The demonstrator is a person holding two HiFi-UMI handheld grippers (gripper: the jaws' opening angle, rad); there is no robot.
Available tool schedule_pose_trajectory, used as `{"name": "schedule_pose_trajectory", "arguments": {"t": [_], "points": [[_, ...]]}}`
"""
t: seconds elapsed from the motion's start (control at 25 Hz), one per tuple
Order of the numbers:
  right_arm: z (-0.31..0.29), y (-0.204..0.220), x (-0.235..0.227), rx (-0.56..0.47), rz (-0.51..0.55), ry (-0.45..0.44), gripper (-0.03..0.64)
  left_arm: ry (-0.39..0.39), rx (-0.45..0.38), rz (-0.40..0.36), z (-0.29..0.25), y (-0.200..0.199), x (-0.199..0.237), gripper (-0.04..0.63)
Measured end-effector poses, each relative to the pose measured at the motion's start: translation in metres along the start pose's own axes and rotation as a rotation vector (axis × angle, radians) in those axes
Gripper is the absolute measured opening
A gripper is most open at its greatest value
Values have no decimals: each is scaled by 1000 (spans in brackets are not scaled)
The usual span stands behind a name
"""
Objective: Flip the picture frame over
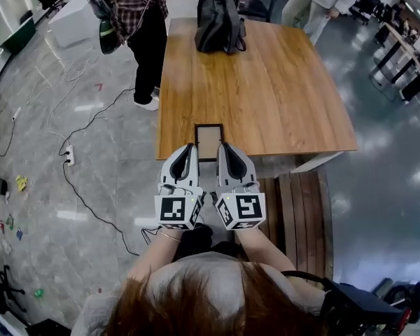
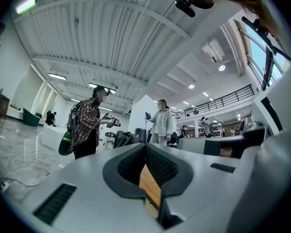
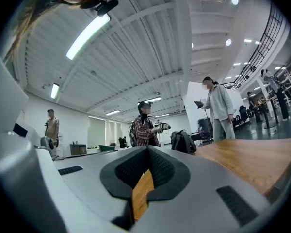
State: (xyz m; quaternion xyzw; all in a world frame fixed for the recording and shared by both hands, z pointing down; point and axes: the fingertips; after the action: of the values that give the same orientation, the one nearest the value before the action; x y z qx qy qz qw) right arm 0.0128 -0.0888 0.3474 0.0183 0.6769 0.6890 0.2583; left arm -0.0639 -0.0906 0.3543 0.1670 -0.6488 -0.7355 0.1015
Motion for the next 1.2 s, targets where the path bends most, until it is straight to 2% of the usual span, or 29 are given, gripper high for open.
{"name": "schedule_pose_trajectory", "arguments": {"t": [0.4, 0.64, 0.76, 0.84, 1.08, 1.2], "points": [[-45, 7, -22, 32, 6, 6, 15, 23, 31, 10, -42, 14, 9, 8], [-56, 30, -40, 122, 110, -27, 17, -31, 54, 7, -47, 28, 24, 8], [-60, 49, -43, 209, 284, -54, 23, -56, 74, 11, -45, 37, 30, 8], [-59, 70, -39, 266, 438, -98, 72, -73, 87, 16, -41, 45, 34, 8], [-45, 152, -35, 481, 872, -255, 141, -100, 124, 20, -33, 62, 37, 8], [-38, 188, -42, 563, 1020, -278, 165, -112, 134, 19, -29, 66, 40, 8]]}}
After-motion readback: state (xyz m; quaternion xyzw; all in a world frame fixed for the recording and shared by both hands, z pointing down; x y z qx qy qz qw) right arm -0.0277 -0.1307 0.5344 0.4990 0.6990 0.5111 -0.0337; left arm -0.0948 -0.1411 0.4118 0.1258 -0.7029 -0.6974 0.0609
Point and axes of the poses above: the fingertips, and each gripper's own axes: z backward along the fingers, x to its left, y out of its underside, and after that the axes turned 12 degrees about -z, right-handed
